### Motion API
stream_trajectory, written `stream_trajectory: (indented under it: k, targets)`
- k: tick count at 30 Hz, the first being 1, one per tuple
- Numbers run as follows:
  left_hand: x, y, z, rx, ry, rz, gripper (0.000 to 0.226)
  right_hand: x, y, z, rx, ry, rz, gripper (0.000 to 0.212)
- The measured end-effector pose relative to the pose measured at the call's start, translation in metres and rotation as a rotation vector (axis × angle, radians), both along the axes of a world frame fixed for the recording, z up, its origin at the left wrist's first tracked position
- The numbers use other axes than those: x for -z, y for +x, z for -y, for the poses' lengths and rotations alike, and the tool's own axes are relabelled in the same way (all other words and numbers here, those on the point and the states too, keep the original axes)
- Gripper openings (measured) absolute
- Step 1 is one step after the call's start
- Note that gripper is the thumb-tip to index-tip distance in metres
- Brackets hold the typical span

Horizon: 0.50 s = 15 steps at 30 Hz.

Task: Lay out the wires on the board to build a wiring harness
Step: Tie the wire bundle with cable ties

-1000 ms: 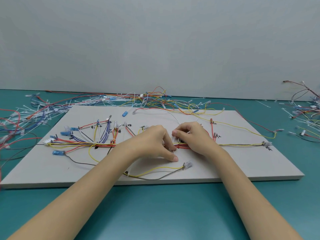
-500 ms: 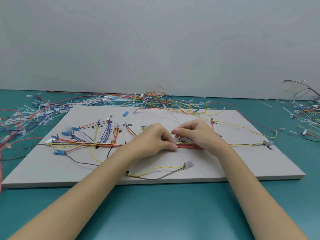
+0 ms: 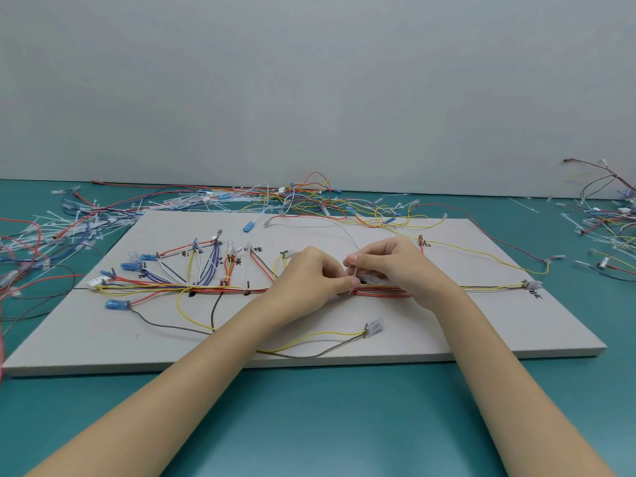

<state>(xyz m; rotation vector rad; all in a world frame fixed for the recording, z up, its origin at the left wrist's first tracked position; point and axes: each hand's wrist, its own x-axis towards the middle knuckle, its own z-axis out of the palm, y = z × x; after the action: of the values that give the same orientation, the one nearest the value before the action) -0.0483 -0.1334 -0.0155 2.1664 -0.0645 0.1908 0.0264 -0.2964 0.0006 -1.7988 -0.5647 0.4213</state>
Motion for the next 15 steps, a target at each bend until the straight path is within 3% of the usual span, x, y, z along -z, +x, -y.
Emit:
stream_trajectory:
  k: [15]
  targets:
    - [-0.0047,-0.0013,0.0017,0.016,0.0,-0.056,0.028,-0.0038,-0.0025,0.0003,-0.02,-0.004,-0.051,0.014]
